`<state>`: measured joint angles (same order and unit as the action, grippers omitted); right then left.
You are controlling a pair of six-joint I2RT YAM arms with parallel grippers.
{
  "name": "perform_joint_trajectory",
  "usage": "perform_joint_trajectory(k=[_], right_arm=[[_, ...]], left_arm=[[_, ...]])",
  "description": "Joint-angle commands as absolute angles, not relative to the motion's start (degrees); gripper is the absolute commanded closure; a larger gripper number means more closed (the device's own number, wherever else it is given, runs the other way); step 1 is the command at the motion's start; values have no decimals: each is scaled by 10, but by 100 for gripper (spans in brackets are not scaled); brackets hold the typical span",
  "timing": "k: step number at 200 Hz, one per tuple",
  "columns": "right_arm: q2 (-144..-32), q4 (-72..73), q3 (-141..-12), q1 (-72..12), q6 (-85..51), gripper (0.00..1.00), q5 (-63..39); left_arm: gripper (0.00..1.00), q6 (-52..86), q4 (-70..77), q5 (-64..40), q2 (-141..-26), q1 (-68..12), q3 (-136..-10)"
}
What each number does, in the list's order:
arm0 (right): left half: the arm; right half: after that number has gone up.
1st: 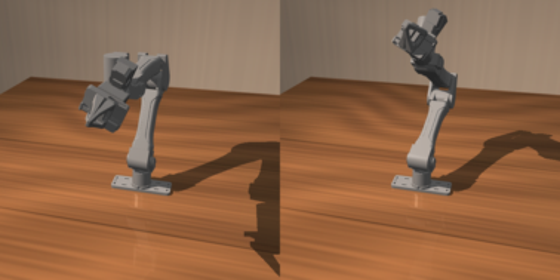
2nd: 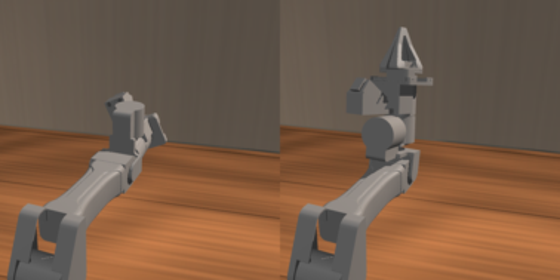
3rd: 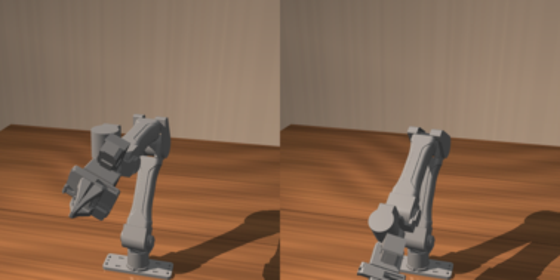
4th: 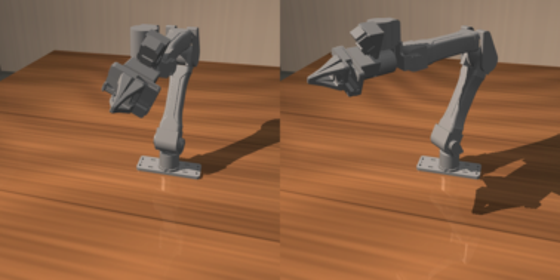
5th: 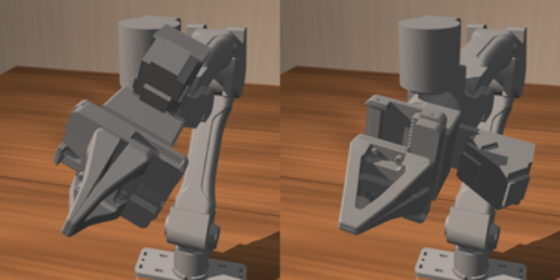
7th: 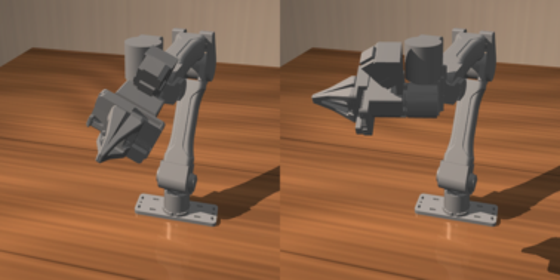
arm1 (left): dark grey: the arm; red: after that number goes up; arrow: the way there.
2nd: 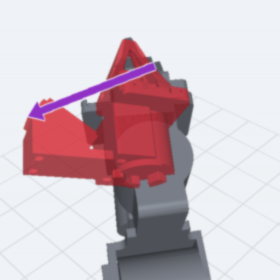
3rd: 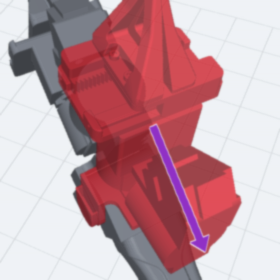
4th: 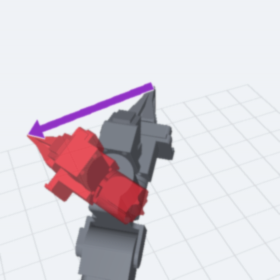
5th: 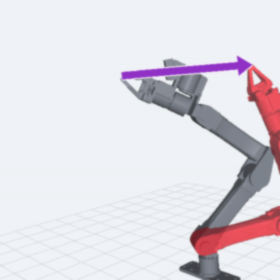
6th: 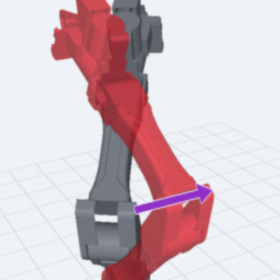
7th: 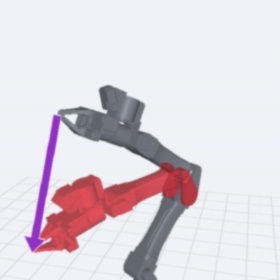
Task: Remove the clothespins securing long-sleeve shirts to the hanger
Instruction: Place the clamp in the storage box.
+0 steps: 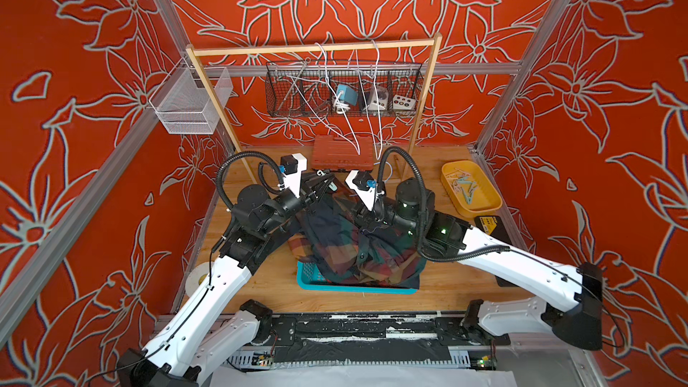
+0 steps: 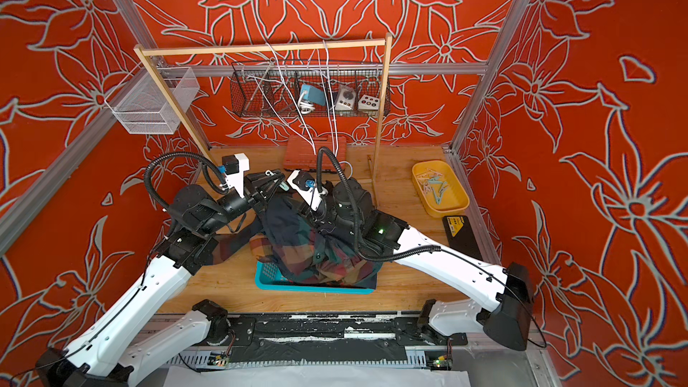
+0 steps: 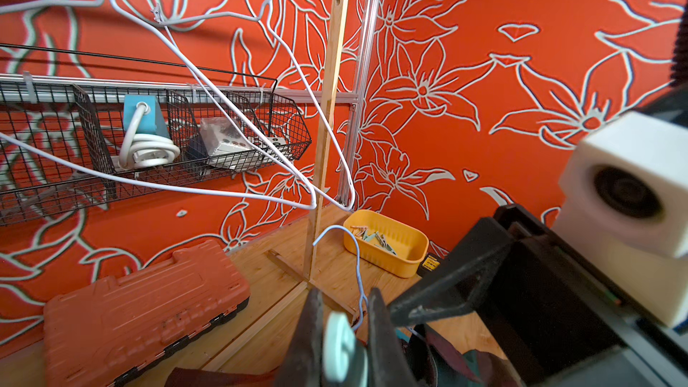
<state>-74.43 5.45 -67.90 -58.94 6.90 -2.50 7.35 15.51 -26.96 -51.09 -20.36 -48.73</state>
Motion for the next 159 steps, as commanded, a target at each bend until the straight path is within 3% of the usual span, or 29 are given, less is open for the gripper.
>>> perform_joint_trajectory(k=[1, 84, 159], right_arm=[[-762, 92, -700, -593, 79, 52, -20], [-825, 121, -742, -593, 86, 56, -6], [-839, 132, -753, -593, 89, 76, -20]], left_arm=[[100, 70, 162, -271, -511, -207, -499], [100, 70, 163, -277, -514, -207, -497], [100, 73, 165, -284, -523, -207, -495]])
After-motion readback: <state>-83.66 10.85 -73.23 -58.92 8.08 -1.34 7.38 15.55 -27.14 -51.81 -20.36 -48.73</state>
